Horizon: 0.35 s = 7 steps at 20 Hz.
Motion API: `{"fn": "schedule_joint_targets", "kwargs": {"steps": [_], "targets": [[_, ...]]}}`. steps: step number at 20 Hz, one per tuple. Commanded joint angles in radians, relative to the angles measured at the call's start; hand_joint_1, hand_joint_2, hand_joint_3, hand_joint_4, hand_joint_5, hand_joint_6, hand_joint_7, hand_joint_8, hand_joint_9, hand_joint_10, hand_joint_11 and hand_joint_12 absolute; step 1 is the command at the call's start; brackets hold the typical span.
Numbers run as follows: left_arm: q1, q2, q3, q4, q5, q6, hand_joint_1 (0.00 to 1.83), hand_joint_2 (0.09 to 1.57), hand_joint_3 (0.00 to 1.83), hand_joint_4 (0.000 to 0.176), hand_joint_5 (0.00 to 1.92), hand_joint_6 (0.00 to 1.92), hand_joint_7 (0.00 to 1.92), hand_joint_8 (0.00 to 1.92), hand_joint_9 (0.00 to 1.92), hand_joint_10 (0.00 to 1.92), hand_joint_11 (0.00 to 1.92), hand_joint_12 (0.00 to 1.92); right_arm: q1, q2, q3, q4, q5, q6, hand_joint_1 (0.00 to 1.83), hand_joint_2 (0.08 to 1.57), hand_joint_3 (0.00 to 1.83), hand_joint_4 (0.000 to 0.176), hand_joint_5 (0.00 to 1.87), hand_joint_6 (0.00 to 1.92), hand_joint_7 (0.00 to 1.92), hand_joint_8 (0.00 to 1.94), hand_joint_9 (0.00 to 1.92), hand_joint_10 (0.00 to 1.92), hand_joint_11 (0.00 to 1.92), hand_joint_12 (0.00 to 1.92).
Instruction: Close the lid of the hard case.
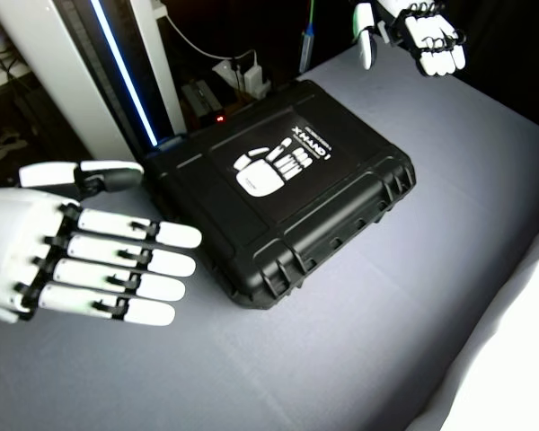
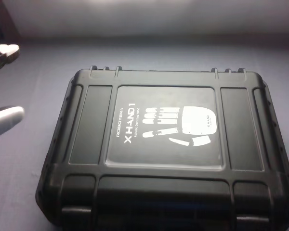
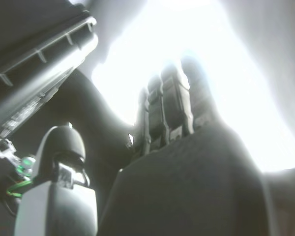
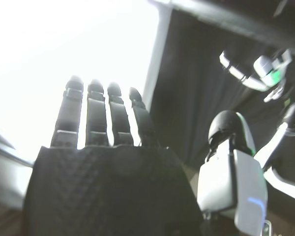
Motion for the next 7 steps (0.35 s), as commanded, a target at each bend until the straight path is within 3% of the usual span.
{"fn": "schedule_joint_targets", "kwargs": {"steps": [1, 2, 3, 6, 7], "targets": [[-0.028, -0.002, 0.01, 0.002, -0.116, -0.002, 0.29, 1.29, 0.0, 0.0, 0.18, 0.0, 0.2, 0.0, 0.15, 0.0, 0.0, 0.35, 0.006, 0.005, 0.003, 0.041, 0.176, 0.004, 0.18, 1.1, 0.0, 0.0, 0.0, 0.0, 0.0, 0.0, 0.0, 0.0, 0.0, 0.0], [-0.058, -0.012, 0.02, 0.017, -0.111, -0.002, 0.25, 1.28, 0.0, 0.0, 0.16, 0.0, 0.18, 0.0, 0.14, 0.0, 0.0, 0.37, 0.006, 0.004, 0.004, 0.047, 0.195, 0.004, 0.24, 1.11, 0.01, 0.0, 0.0, 0.0, 0.0, 0.0, 0.0, 0.0, 0.0, 0.0], [-0.1, -0.027, 0.033, 0.036, -0.107, -0.002, 0.25, 1.3, 0.0, 0.0, 0.1, 0.0, 0.09, 0.01, 0.03, 0.01, 0.0, 0.06, 0.007, 0.0, 0.007, 0.054, 0.224, 0.004, 0.26, 1.13, 0.01, 0.0, 0.0, 0.0, 0.0, 0.0, 0.0, 0.0, 0.0, 0.0], [-0.182, -0.062, 0.05, 0.076, -0.134, -0.002, 0.22, 1.3, 0.0, 0.0, 0.11, 0.01, 0.05, 0.01, 0.02, 0.01, 0.02, 0.01, 0.007, -0.017, 0.012, 0.065, 0.311, 0.004, 0.35, 1.17, 0.01, 0.0, 0.08, 0.01, 0.06, 0.0, 0.05, 0.01, 0.09, 0.05], [-0.195, -0.07, 0.049, 0.091, -0.155, -0.002, 0.25, 1.36, 0.0, 0.0, 0.15, 0.0, 0.07, 0.0, 0.05, 0.01, 0.0, 0.2, 0.007, -0.023, 0.009, 0.064, 0.358, 0.003, 0.55, 1.2, 0.01, 0.0, 0.16, 0.01, 0.14, 0.02, 0.15, 0.01, 0.1, 0.29]]}}
